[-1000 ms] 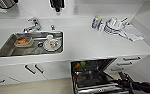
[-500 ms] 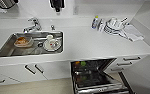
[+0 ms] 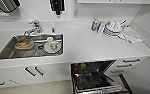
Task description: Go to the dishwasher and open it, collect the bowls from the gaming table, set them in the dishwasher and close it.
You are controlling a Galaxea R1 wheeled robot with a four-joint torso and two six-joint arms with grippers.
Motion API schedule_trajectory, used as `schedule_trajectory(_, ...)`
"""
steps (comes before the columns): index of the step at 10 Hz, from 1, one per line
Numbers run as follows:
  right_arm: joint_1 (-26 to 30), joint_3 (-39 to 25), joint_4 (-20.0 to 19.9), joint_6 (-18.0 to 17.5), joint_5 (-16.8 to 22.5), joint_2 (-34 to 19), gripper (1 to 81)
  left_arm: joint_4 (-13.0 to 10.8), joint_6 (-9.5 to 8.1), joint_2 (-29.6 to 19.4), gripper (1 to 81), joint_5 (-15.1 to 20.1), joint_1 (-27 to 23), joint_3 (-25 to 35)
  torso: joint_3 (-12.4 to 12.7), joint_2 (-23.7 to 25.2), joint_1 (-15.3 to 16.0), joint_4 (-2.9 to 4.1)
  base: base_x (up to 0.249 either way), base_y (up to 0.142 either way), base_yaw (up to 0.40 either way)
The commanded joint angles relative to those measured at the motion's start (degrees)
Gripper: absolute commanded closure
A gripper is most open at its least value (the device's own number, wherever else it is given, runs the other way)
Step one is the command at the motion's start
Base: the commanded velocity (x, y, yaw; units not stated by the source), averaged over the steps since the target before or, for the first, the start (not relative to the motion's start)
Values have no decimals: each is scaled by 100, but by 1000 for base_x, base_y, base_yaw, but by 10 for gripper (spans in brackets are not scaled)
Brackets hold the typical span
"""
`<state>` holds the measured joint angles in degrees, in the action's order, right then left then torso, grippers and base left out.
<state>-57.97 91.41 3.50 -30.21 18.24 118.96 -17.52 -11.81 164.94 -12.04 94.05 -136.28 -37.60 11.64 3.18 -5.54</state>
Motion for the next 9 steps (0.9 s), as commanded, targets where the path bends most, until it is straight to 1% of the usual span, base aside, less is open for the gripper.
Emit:
schedule_trajectory(1, -554, 737, 142, 33, 198, 562, 10, 12, 12, 4, 10, 413, 232, 57, 0, 540, 349, 0, 0, 0, 0)
schedule_trajectory(2, -738, 1122, 98, 15, 23, 868, 10, 20, 12, 13, 10, 422, 207, 40, 0, 752, 478, 0, 0, 0, 0)
schedule_trajectory(3, -862, 1431, 63, 6, -22, 1115, 10, 20, 12, 13, 10, 422, 198, 40, 2, 951, 601, 0, 0, 0, 0)
schedule_trajectory(4, -932, 1606, 29, -37, -30, 1272, 10, 29, 12, 13, 10, 431, 206, 40, 2, 1176, 741, 0, 0, 0, 0)
schedule_trajectory(5, -941, 1625, -51, -55, -31, 1335, 10, 29, 4, 13, 10, 422, 206, 22, 2, 1351, 850, 0, 0, 0, 0)
schedule_trajectory(6, -941, 1599, -280, -55, -40, 1379, 10, 29, -32, 13, 10, 431, 206, 13, 5, 1563, 983, 0, 0, 0, 0)
schedule_trajectory(7, -959, 1590, -666, -64, -242, 1388, 10, 29, -49, 22, 10, 431, 197, -13, 5, 1769, 1110, 0, 0, 0, 0)
schedule_trajectory(8, -915, 1581, -1162, -64, -391, 1388, 10, 29, -49, 57, 10, 449, 198, -65, 7, 1969, 1237, 0, 0, 0, 0)
schedule_trajectory(9, -836, 1590, -1671, -64, -417, 1388, 10, 29, -49, 92, 10, 457, 197, -136, 7, 2153, 1350, 0, 0, 0, 0)
